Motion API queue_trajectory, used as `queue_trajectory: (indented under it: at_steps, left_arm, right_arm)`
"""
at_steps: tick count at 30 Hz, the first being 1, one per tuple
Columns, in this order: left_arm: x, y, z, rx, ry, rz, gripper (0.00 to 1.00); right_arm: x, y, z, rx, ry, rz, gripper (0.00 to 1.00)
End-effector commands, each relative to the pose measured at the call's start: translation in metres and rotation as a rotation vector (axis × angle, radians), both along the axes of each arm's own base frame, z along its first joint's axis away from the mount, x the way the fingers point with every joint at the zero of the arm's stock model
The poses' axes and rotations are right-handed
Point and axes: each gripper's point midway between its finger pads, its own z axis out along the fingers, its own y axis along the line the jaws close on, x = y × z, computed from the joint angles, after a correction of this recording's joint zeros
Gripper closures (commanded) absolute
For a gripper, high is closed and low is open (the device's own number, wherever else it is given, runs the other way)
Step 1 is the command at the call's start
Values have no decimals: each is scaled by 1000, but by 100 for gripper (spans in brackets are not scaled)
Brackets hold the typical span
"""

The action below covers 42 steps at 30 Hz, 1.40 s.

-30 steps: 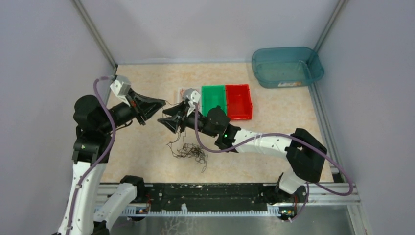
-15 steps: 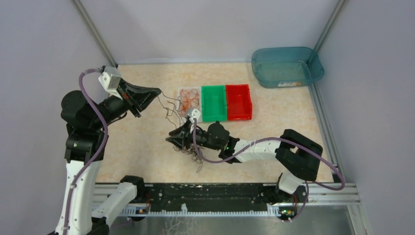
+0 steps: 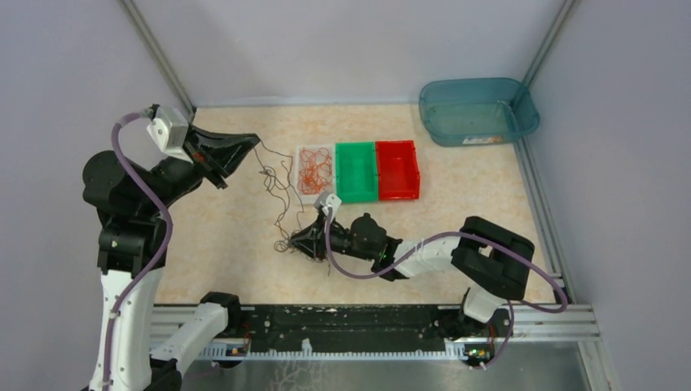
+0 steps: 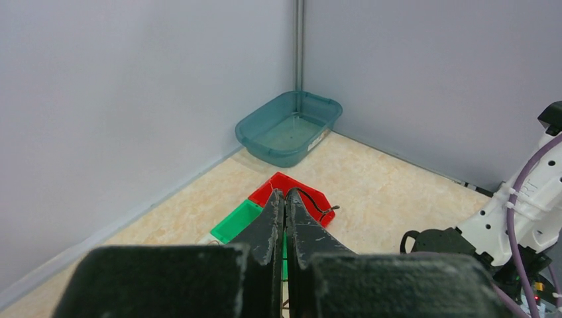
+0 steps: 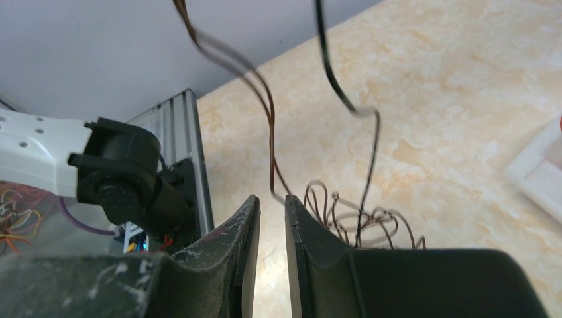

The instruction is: Untangle the cables

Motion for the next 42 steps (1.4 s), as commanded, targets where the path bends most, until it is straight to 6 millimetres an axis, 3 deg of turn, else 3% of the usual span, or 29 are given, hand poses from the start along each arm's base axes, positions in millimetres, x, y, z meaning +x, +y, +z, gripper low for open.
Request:
queue_trajectory:
  at_steps: [1, 4, 7, 9, 14, 18, 22, 26, 31, 32, 33, 34, 38, 42]
  left_arm:
    - [-6, 4, 27, 1, -104, 24, 100]
    - [-6, 4, 31, 3, -119, 25, 100]
    - [-4, 5, 24, 4, -97, 32, 100]
    - [-2, 4, 10, 6, -63, 28, 100]
    - [5, 1, -47, 31, 81, 16, 100]
    - [5, 2, -76, 44, 143, 21, 100]
    - [7, 5, -89, 55, 188, 40, 100]
    - [13, 6, -103, 68, 264, 61, 100]
    - [17, 7, -112, 78, 326, 70, 100]
    - [16, 7, -113, 82, 330, 70, 100]
    - [17, 7, -115, 85, 335, 72, 100]
    - [17, 8, -116, 87, 338, 73, 100]
    - [16, 7, -120, 93, 356, 71, 100]
    - [17, 8, -122, 103, 366, 73, 100]
  right_arm:
    - [-3, -2, -7, 15, -6, -17, 79]
    - [-3, -10, -20, -14, 1, -40, 78]
    - [0, -18, -14, 0, -1, -73, 64]
    - [2, -23, 6, 33, -28, -91, 57]
    - [4, -28, 76, 125, -116, -110, 43]
    - [-1, -23, 109, 160, -138, -72, 37]
    - [-5, -16, 131, 201, -140, -35, 35]
    - [-5, -10, 137, 211, -145, -35, 34]
    - [-3, -6, 129, 164, -162, -52, 27]
    - [-1, -7, 126, 150, -160, -61, 24]
    - [1, -7, 123, 139, -157, -72, 8]
    - [4, -8, 118, 126, -145, -89, 2]
    - [22, -20, 110, 154, -13, -182, 1]
    - [24, -22, 108, 183, 40, -94, 1]
